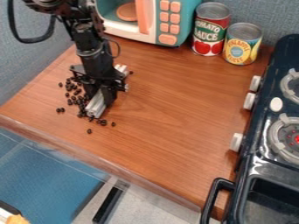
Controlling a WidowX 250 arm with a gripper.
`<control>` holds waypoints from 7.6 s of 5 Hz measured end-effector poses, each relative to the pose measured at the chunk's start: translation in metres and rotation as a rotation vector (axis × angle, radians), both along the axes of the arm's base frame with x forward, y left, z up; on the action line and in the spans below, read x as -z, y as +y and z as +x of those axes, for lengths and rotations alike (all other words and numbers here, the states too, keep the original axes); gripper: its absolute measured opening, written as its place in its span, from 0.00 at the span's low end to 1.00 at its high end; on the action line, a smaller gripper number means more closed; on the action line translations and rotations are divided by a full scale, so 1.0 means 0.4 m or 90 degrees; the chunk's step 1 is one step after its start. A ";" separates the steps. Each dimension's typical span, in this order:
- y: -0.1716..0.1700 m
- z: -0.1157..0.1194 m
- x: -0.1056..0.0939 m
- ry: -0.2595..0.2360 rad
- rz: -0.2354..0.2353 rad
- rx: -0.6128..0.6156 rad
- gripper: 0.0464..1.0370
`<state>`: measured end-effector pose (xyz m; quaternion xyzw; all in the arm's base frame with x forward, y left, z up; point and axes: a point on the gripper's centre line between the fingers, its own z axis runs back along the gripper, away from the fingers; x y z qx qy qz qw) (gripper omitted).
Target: Sweep into pile
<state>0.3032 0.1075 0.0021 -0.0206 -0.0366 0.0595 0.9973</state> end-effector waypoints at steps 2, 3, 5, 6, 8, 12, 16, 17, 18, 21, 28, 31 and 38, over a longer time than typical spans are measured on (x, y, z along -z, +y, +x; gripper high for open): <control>0.083 -0.027 -0.004 0.002 -0.014 -0.086 0.35; 0.096 -0.030 -0.004 0.004 -0.019 -0.095 0.35; 0.051 -0.023 -0.017 0.001 -0.042 -0.077 0.35; 0.001 -0.004 -0.048 -0.014 -0.063 -0.056 0.35; -0.098 0.015 -0.137 -0.074 -0.062 0.005 0.35; -0.234 -0.066 -0.023 -0.032 0.014 0.157 0.35; -0.068 -0.084 -0.012 -0.012 0.051 0.120 0.35; -0.045 -0.088 -0.009 -0.006 0.081 0.136 0.35; -0.009 -0.086 -0.007 0.000 0.103 0.132 0.35; 0.115 -0.111 -0.012 0.011 0.118 0.056 0.35; -0.299 0.033 -0.039 0.087 0.117 0.159 0.35; -0.177 0.139 -0.023 0.074 0.028 -0.009 0.35; 0.070 0.069 -0.019 0.050 -0.080 -0.456 0.35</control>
